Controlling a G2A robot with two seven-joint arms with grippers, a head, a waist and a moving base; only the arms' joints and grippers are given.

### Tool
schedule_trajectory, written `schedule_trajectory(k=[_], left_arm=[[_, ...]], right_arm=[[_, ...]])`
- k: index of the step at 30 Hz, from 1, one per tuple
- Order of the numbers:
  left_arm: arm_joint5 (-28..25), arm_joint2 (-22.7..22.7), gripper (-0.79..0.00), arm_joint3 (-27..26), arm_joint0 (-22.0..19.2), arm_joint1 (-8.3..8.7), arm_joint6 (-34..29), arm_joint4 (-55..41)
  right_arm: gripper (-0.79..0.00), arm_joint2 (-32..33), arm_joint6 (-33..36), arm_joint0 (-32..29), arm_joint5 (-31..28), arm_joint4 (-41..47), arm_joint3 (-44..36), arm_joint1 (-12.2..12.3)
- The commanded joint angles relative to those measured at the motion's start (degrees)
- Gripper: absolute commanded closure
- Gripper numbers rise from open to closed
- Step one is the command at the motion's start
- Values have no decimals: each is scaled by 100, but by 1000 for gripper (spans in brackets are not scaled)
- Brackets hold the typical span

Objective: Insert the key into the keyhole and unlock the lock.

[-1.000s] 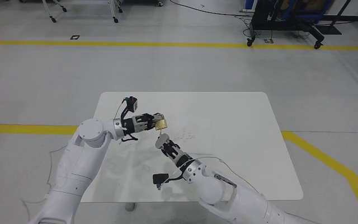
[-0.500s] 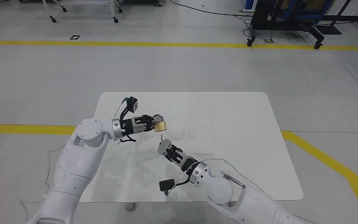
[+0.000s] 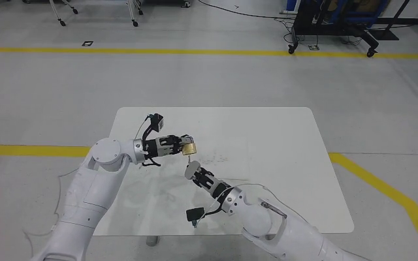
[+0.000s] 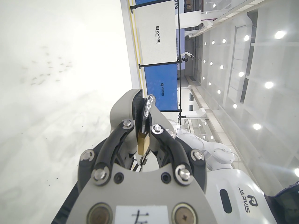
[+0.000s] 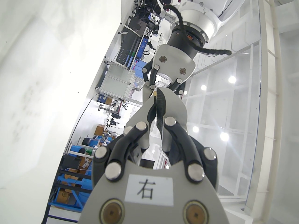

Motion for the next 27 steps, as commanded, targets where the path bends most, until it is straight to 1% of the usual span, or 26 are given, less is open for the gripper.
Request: schedule_trajectory(k=[1,17,27], left_arm=[[-14,11,0,9,-7,1,-6,-13],[-14,100,0,55,-65,11,-7,-41],[-57,217,0,7,-76,9,69,87]], right_arm=[[0,26,-14,-8,-12,20,26,-21],[0,272,-133,-108,4,116,71,-138],[0,377,-133,-122,-255,175,63,-227]])
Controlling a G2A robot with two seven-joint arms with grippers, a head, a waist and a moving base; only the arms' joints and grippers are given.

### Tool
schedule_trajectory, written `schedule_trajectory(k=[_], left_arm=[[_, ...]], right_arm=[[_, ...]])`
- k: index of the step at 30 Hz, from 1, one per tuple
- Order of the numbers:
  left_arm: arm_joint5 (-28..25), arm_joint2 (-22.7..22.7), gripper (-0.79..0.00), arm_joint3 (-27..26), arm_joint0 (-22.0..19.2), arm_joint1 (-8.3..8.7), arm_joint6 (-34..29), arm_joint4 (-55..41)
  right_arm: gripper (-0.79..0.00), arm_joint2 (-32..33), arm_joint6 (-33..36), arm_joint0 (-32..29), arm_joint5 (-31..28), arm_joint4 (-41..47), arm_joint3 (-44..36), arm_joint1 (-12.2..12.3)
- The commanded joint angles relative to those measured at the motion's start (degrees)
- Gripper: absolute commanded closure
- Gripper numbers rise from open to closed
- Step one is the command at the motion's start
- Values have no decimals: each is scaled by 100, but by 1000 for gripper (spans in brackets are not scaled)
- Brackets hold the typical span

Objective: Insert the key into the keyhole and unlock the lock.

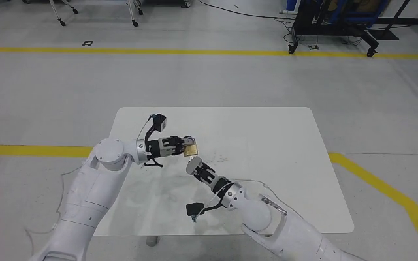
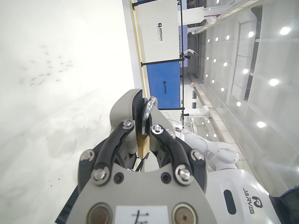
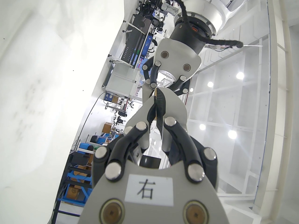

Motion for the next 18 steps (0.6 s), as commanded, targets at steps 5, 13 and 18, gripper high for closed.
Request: schedule_trajectory(k=[5,13,18], left_arm=[[27,84,0,3,-28,-6,61,89],[240,77,0,83,-32,-15,342,-24],[524,82,0,174,-50,-31,551,-144]], right_arm=[[0,76,137,-30,-50,158,45,-65],[-785,189,196,-72,55,489,95,-142],[-785,189,196,-72,55,489,95,-142]])
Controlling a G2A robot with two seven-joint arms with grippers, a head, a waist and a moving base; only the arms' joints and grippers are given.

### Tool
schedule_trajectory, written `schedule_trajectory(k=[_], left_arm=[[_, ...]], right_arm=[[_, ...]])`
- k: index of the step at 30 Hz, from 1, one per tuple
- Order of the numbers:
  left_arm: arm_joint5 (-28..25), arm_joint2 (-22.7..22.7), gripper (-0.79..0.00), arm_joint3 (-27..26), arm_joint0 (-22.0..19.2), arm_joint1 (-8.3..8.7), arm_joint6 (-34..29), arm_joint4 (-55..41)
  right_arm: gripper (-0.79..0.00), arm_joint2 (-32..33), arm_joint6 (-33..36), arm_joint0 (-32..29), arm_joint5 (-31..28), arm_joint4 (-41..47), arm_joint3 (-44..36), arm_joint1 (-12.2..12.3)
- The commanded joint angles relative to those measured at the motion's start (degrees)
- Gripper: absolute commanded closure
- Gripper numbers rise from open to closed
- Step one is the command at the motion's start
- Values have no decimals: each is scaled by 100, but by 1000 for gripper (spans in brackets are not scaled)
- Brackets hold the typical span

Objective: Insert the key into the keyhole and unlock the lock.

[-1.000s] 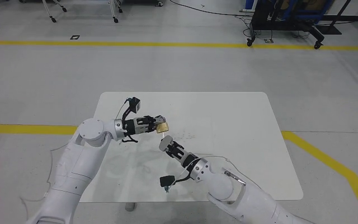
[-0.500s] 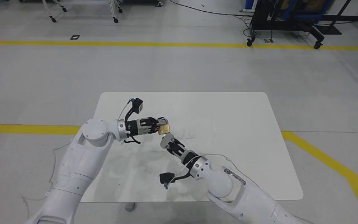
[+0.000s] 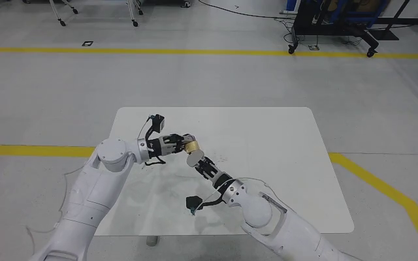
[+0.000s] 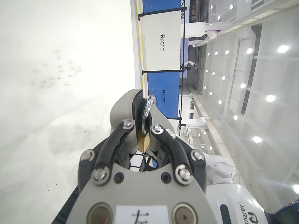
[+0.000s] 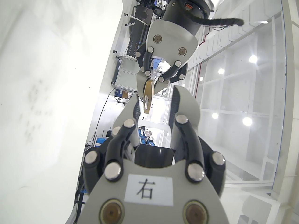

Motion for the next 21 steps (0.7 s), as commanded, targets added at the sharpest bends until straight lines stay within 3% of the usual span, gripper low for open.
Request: schedule_trajectory(k=[1,10,13,18,20,21], left_arm=[[145,10,0,49,-9,-9,68,-72],[990,78,0,465,-197,-66,116,-563],[1004,82,0,507,-212,-90,213,-718],[738,-4,0,472,-121,-138,355,-1249],[686,5,0,463,-113,-145,282,-1314],[665,-20,0,486,-110,-150,244,-1424]], right_arm=[[-785,0,0,0,-1,0,0,0],[-785,0,0,0,-1,0,0,0],[-785,124,-135,-127,473,697,-63,-28],[-785,465,-1379,-330,1729,2782,299,-65],[-653,591,-1984,-323,1910,3566,557,-78],[-493,635,-2282,-284,1896,3925,715,-91]])
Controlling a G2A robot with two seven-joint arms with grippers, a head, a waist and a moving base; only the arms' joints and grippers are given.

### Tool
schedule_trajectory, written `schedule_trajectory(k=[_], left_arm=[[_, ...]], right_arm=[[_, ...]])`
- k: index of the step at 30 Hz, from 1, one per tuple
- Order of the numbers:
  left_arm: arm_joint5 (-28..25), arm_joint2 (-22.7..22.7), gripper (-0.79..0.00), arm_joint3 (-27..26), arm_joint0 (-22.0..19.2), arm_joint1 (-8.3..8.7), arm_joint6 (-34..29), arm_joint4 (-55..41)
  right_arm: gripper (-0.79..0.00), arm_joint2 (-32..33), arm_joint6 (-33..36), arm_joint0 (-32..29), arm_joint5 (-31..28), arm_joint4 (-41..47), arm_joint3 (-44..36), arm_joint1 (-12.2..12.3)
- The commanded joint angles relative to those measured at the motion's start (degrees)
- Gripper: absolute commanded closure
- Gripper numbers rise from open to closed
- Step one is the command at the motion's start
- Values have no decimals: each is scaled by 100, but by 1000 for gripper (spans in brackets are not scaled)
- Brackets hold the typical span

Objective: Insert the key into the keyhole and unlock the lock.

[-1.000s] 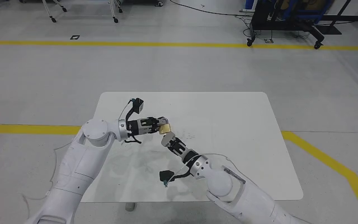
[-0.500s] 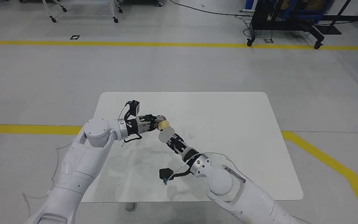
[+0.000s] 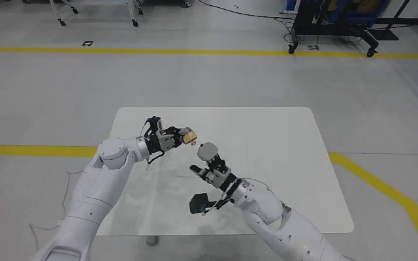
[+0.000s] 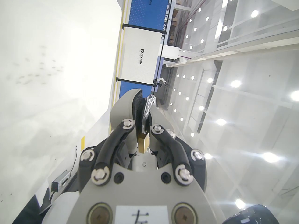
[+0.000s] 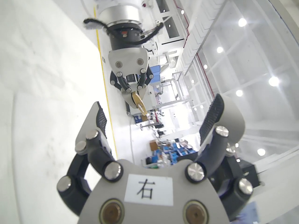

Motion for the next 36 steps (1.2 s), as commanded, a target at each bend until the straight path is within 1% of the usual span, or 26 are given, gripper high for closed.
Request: schedule_trajectory(k=[1,3,5,12,14,16,21,22,24,28,33,34,36], left_arm=[[-29,-28,0,28,-3,-3,-53,-107],[-74,-70,0,56,1,-4,-101,-216],[-111,-102,0,72,-3,-2,-145,-264],[-223,-131,0,58,4,2,-207,-259],[-268,-132,0,37,15,4,-229,-244],[-274,-135,0,29,20,4,-232,-241],[-293,-123,0,3,22,6,-200,-160],[-299,-123,0,-1,21,6,-186,-143],[-304,-121,0,-10,23,7,-195,-127],[-336,-113,0,-33,29,12,-176,-35],[-361,-116,0,-99,67,16,-116,22],[-351,-118,0,-108,72,18,-118,34],[-349,-120,0,-126,75,21,-121,63]], right_arm=[[-366,52,-491,67,-38,676,221,-18],[-326,57,-729,182,-114,954,415,-51],[-314,4,-842,301,-158,1098,526,-97],[-268,-109,-913,675,-274,1654,987,-269],[-265,-129,-868,759,-330,1704,1104,-308],[-200,-139,-857,798,-371,1775,1164,-335],[-203,-163,-1014,869,-434,1959,1312,-400],[-200,-158,-1063,883,-444,2001,1341,-411],[-160,-152,-1067,911,-449,1989,1390,-428],[-169,-149,-1114,950,-501,2036,1464,-468],[-151,-150,-1129,995,-559,2047,1555,-509],[-139,-155,-1135,1003,-573,2047,1564,-518],[-89,-155,-1150,1017,-580,2070,1609,-540]])
